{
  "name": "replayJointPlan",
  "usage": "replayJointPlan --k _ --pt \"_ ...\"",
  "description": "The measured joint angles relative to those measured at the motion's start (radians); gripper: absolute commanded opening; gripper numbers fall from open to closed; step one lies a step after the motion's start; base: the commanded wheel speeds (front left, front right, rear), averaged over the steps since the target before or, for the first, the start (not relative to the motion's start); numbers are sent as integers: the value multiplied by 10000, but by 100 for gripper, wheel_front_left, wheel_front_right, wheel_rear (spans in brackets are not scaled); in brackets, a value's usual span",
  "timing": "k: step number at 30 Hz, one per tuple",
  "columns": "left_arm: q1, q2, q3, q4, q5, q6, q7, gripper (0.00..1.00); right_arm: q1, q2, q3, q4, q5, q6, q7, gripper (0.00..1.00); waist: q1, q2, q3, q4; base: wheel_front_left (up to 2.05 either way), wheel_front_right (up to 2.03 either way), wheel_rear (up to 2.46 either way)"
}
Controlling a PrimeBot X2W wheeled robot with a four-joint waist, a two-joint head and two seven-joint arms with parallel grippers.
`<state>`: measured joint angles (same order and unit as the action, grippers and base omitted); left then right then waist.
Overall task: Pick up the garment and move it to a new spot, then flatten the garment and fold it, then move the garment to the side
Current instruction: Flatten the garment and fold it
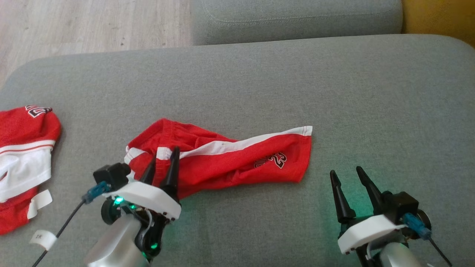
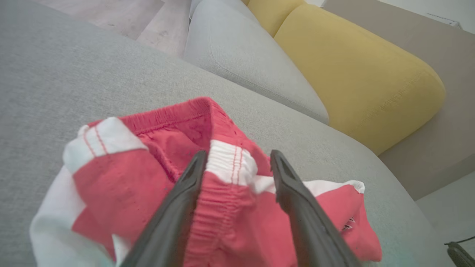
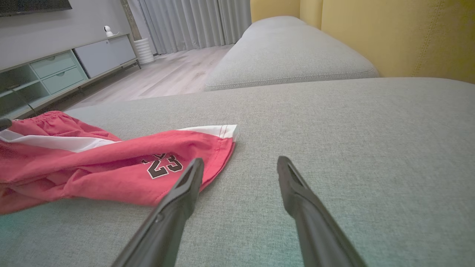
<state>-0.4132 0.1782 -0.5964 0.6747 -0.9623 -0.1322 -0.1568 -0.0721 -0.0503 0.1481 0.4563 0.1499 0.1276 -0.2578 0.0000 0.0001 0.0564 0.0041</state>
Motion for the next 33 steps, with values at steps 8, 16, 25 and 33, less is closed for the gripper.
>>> replayJointPlan --k 8,16,25,33 --pt "-1 343 -861 -263 -930 0 -121 78 -1 0 59 63 86 0 0 100 0 0 42 25 0 0 0" --pt "-95 663 -1383 -468 -1384 0 -671 5 -2 0 90 148 92 0 0 100 0 0 40 78 0 0 0" --pt "-140 754 -1547 -629 -1384 0 -924 0 -14 0 92 257 180 0 0 100 -1 0 69 242 0 0 0" --pt "116 627 -968 -1062 -378 0 -926 0 -928 0 94 880 842 0 0 100 1 0 462 447 0 0 0"
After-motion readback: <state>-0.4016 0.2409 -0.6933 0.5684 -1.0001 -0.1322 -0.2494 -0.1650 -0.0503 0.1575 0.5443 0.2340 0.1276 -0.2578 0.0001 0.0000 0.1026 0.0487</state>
